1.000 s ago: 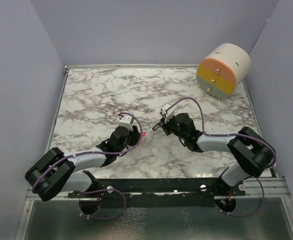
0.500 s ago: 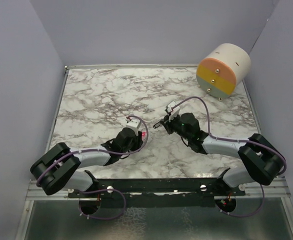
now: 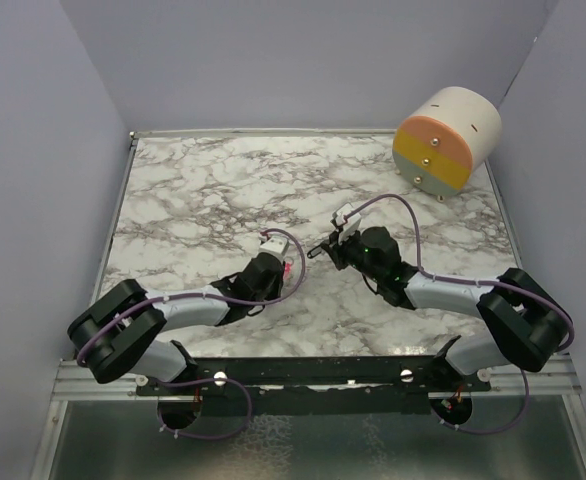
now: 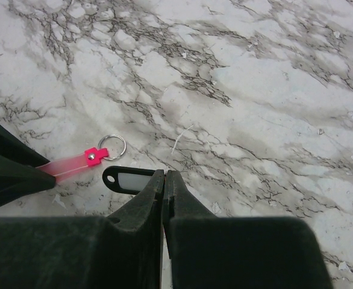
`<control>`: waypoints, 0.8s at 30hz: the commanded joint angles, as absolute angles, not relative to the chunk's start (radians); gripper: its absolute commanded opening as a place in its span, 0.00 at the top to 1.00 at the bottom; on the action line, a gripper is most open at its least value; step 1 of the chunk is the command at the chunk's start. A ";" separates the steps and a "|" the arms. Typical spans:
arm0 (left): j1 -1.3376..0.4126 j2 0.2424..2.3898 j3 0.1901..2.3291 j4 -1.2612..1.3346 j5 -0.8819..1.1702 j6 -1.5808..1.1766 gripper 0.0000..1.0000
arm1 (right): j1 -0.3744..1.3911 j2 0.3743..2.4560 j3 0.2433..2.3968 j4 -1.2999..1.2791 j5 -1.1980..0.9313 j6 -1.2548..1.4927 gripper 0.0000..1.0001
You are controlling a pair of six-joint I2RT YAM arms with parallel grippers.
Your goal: Put the keys on the keyring
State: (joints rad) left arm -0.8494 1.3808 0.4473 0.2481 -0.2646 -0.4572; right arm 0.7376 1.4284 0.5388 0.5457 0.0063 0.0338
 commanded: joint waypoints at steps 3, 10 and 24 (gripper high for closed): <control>-0.864 1.314 0.517 0.109 -0.338 -0.443 0.79 | 0.733 1.426 0.533 0.565 -0.002 0.053 0.99; -0.866 1.238 0.622 0.007 -0.344 -0.362 0.88 | 0.733 1.446 0.543 0.564 -0.091 0.045 0.99; -0.866 1.195 0.742 -0.031 -0.349 -0.206 1.00 | 0.733 1.505 0.472 0.776 -0.362 -0.028 0.99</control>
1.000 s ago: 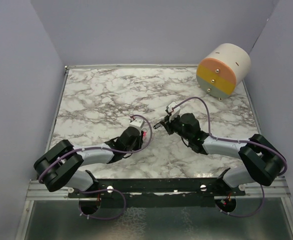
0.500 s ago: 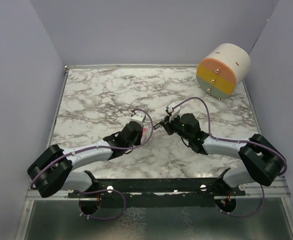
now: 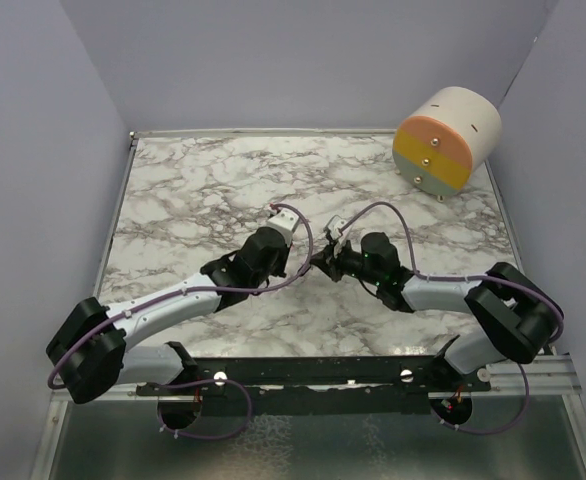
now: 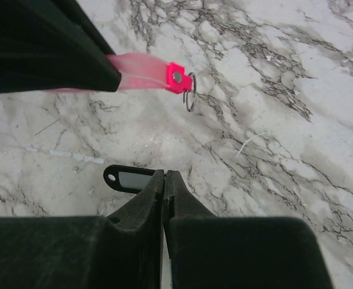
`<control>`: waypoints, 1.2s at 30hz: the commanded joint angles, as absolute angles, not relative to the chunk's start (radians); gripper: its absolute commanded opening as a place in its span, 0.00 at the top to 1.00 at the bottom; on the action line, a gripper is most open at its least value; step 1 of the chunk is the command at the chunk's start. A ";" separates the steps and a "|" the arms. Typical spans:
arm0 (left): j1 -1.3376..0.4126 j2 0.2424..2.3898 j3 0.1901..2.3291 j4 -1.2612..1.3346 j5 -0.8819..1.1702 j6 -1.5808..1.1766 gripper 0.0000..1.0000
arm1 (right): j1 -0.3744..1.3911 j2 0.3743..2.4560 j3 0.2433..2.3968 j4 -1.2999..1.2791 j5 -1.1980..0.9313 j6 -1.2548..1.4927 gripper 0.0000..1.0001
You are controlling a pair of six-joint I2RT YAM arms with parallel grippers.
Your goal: Put the keys on the keyring
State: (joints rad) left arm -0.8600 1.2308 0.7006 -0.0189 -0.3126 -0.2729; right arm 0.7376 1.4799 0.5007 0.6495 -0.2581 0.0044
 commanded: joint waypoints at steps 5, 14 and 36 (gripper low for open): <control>-0.867 1.155 0.731 0.018 -0.323 -0.146 1.00 | 0.733 1.508 0.443 0.852 -0.393 -0.017 0.99; -0.865 1.108 0.687 0.091 -0.201 -0.068 1.00 | 0.733 1.497 0.426 0.911 -0.410 0.014 0.99; -0.866 1.051 0.617 0.112 0.047 0.024 1.00 | 0.548 1.768 0.265 1.626 -0.657 0.378 0.99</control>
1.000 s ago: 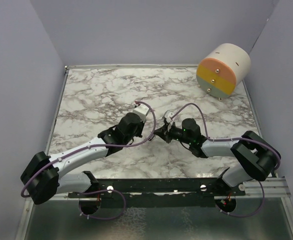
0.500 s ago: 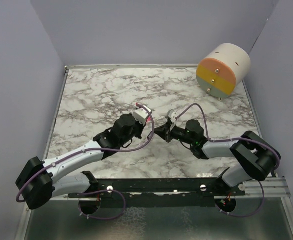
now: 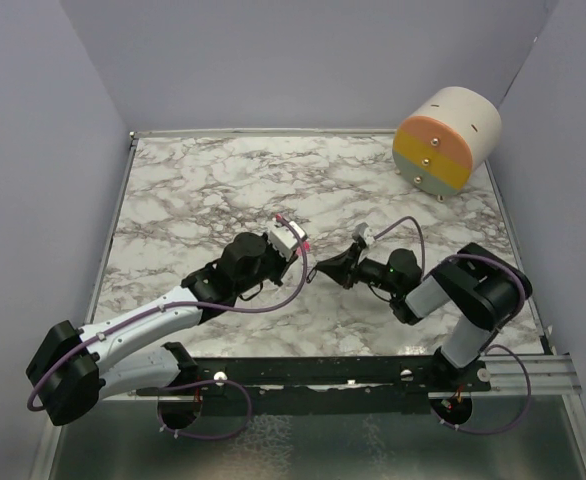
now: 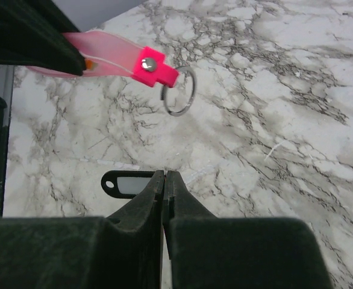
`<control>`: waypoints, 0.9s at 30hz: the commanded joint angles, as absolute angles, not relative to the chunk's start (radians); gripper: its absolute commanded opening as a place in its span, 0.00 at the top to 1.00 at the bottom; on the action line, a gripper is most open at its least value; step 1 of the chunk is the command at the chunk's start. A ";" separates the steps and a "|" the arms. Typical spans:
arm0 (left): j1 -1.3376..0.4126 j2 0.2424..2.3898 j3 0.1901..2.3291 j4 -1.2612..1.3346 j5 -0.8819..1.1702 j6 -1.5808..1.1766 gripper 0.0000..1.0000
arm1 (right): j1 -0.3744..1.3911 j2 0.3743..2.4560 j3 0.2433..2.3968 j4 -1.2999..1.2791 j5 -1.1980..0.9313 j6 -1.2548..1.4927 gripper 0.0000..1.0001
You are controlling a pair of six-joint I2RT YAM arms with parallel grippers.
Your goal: Put the keys on the keyring
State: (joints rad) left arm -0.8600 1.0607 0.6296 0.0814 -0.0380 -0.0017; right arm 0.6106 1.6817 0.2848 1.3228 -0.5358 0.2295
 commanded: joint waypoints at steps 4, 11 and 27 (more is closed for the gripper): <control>-0.866 1.045 0.605 0.125 0.070 0.030 1.00 | 0.505 1.859 0.279 1.774 -0.694 0.496 0.99; -0.865 1.045 0.590 0.132 0.102 0.031 1.00 | 0.503 1.848 0.298 1.775 -0.692 0.531 0.99; -0.867 1.023 0.570 0.152 0.105 0.046 1.00 | 0.485 1.726 0.307 1.771 -0.706 0.633 0.99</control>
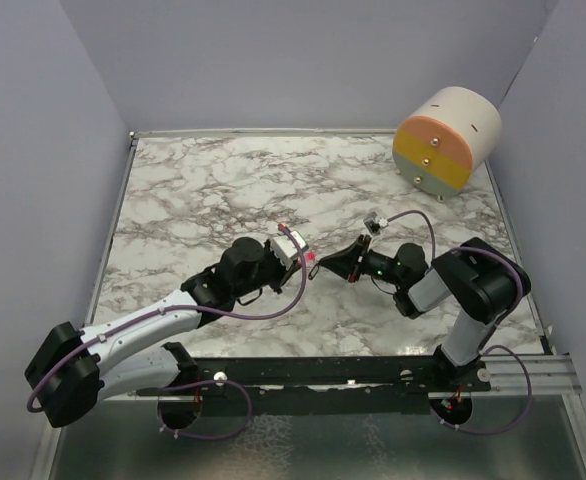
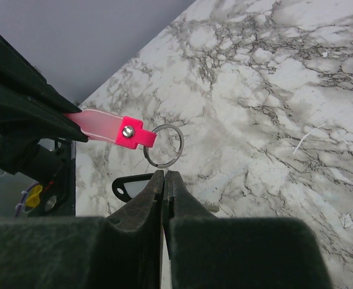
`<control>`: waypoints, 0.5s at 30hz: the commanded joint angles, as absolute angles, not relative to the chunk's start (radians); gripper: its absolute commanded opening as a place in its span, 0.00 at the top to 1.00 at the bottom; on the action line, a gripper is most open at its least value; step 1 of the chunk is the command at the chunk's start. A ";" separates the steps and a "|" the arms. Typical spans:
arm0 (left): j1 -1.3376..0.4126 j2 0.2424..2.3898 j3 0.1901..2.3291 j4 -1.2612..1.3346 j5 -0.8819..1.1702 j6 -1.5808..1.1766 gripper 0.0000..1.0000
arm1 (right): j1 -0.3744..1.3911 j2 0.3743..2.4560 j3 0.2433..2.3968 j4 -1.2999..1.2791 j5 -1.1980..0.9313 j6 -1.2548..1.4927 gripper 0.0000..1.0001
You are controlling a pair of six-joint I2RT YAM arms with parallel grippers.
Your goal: Put the keys on the keyring
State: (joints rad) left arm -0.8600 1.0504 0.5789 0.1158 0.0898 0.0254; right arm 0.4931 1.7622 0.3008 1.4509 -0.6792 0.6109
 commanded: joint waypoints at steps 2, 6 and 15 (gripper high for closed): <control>-0.866 1.023 0.570 0.156 0.108 0.046 1.00 | 0.482 1.718 0.305 1.769 -0.711 0.635 0.99; -0.866 1.023 0.569 0.157 0.111 0.050 1.00 | 0.480 1.706 0.301 1.771 -0.725 0.641 0.99; -0.866 1.030 0.570 0.167 0.108 0.055 1.00 | 0.480 1.700 0.298 1.766 -0.750 0.656 0.99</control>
State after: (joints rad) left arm -0.8600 1.0451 0.5789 0.1272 0.0898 0.0414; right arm 0.4885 1.7199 0.3004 1.4513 -0.7132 0.6434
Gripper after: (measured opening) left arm 0.079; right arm 0.013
